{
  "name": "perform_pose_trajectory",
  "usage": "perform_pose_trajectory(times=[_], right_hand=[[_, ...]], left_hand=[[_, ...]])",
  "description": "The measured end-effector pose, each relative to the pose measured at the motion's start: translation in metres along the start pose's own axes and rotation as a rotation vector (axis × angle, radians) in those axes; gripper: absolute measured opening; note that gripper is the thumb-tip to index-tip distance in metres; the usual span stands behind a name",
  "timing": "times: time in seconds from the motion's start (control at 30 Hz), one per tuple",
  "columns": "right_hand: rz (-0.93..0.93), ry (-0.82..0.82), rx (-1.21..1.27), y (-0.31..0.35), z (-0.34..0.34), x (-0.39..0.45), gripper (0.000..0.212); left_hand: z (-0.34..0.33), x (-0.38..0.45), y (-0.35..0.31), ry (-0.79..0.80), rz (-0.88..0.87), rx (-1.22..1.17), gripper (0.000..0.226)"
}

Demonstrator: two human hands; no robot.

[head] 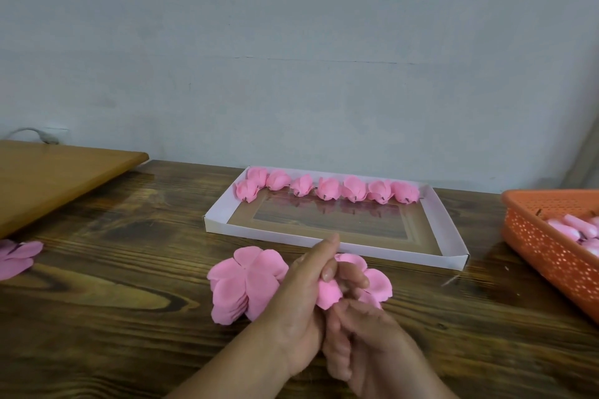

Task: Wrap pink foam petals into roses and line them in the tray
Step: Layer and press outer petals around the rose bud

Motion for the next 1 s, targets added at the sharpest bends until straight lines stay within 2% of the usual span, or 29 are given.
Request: perform_pose_trajectory(times=[0.07, 0.13, 0.2, 0.23, 0.3, 0.43, 0.5, 0.73, 0.8, 0.9, 1.0], right_hand=[[0.24, -0.179, -0.491, 0.016, 0.007, -0.007, 0.035], [0.496, -0.35, -0.988, 0.03, 0.004, -0.02, 0.045], [0.59, -0.384, -1.123, 0.033, 0.001, -0.027, 0.045], [0.577, -0.381, -1.104, 0.032, 0.002, -0.025, 0.043], [0.454, -0.317, -0.9, 0.029, 0.008, -0.018, 0.038], [0.117, -0.066, -0.195, 0.013, 0.004, -0.004, 0.024], [0.008, -0.003, 0.021, 0.005, 0.0, 0.0, 0.021], [-0.075, 0.1, 0.117, 0.002, -0.006, -0.002, 0.008], [-0.056, 0.13, 0.111, 0.003, -0.007, -0.003, 0.011], [0.02, 0.054, -0.017, 0.009, -0.002, 0.002, 0.025], [0.009, -0.153, -0.225, 0.014, 0.023, 0.008, 0.047]], left_hand=[[0.003, 0.001, 0.002, -0.037, 0.018, 0.016, 0.046], [0.005, 0.002, 0.006, -0.059, 0.041, 0.006, 0.045], [0.006, 0.002, 0.009, -0.063, 0.048, 0.016, 0.045], [0.006, 0.002, 0.009, -0.062, 0.047, 0.024, 0.045], [0.006, 0.003, 0.009, -0.048, 0.037, 0.037, 0.045], [0.002, 0.002, 0.008, 0.008, 0.03, -0.023, 0.049], [0.0, 0.002, 0.007, 0.019, 0.023, -0.018, 0.049], [-0.001, 0.0, 0.002, 0.024, 0.016, 0.003, 0.051], [-0.001, -0.001, 0.002, 0.02, 0.029, 0.006, 0.054], [0.002, 0.001, -0.001, -0.003, 0.018, 0.019, 0.048], [0.009, 0.006, -0.011, -0.063, -0.054, -0.015, 0.046]])
Point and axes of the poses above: each hand's wrist, its own x-axis towards the middle knuckle, its own z-axis out of the back of the hand, y = z × x, the point moved 9 cm from there along x, towards the middle knuckle, and after that the axes turned 10 degrees about -z, right-handed, at the moved point
